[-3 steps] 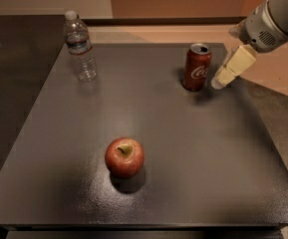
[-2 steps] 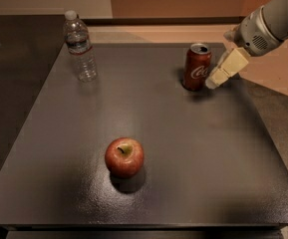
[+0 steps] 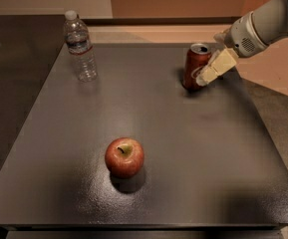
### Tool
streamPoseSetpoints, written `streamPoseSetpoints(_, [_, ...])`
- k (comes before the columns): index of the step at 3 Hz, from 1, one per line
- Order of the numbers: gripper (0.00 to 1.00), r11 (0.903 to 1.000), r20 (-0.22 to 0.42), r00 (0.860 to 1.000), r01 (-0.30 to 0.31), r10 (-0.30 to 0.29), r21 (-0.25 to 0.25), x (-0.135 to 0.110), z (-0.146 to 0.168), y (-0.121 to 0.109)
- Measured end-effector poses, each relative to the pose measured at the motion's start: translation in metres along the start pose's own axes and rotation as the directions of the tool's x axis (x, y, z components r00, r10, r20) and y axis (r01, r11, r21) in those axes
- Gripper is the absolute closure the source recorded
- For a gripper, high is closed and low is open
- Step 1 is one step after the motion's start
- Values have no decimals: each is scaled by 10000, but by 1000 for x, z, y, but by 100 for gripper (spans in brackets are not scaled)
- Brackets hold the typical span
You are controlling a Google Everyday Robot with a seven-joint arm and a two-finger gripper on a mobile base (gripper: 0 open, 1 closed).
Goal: Knock coke can over
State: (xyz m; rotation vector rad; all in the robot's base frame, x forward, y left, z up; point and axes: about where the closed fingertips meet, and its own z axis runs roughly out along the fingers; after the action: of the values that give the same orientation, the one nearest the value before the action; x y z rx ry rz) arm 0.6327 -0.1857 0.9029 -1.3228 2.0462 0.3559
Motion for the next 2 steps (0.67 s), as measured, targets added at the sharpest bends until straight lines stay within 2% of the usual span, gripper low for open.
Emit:
streamPoseSetpoints(1, [0, 9998, 251, 9997, -29, 34, -214, -3, 11, 0])
streamPoseSetpoints(2, [18, 9996, 440, 9990, -67, 79, -289, -5, 15, 2])
